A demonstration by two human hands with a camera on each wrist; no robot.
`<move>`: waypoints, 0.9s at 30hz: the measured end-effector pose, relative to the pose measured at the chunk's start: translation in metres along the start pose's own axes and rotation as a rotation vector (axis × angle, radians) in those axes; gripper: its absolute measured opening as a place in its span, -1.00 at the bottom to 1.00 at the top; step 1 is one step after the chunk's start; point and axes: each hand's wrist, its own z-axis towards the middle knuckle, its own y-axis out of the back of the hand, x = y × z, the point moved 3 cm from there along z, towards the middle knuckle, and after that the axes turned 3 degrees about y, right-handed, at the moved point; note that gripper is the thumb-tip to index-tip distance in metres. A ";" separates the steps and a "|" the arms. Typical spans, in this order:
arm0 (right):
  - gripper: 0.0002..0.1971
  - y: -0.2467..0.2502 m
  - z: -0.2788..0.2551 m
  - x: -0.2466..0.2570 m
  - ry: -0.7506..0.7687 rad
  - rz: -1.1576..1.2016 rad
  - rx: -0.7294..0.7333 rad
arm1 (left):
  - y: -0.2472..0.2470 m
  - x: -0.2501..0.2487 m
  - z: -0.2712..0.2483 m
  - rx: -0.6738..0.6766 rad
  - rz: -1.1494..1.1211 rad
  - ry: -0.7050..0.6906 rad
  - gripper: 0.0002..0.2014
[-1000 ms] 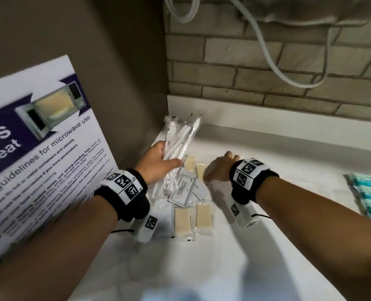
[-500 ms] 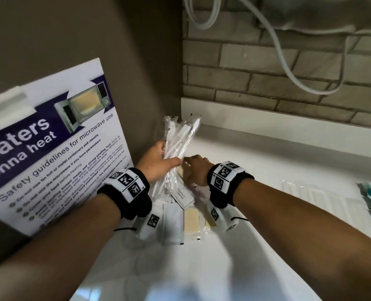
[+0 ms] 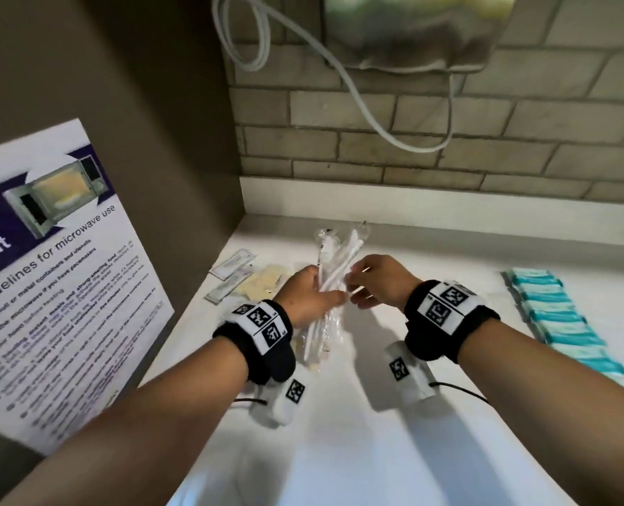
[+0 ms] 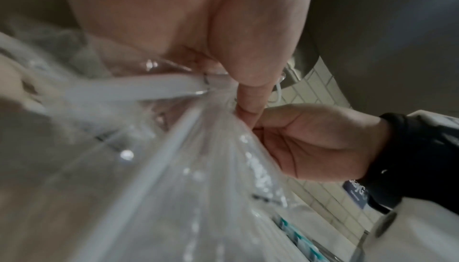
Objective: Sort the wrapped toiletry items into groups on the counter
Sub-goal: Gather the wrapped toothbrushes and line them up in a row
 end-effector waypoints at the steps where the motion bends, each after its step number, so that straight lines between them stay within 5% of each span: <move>1: -0.88 0.005 -0.002 -0.006 -0.020 0.010 -0.018 | -0.008 -0.002 0.000 0.010 -0.001 -0.005 -0.67; 9: -0.78 0.035 -0.014 -0.043 -0.188 -0.101 -0.006 | -0.042 0.002 0.013 -0.012 0.056 0.047 -0.78; 20: -0.96 0.037 0.004 -0.060 -0.211 -0.336 0.009 | -0.057 0.008 0.038 -0.075 0.106 0.202 -0.68; 27: -0.87 0.035 0.001 -0.063 -0.239 -0.577 0.069 | -0.060 0.009 0.034 -0.093 0.200 0.242 -0.43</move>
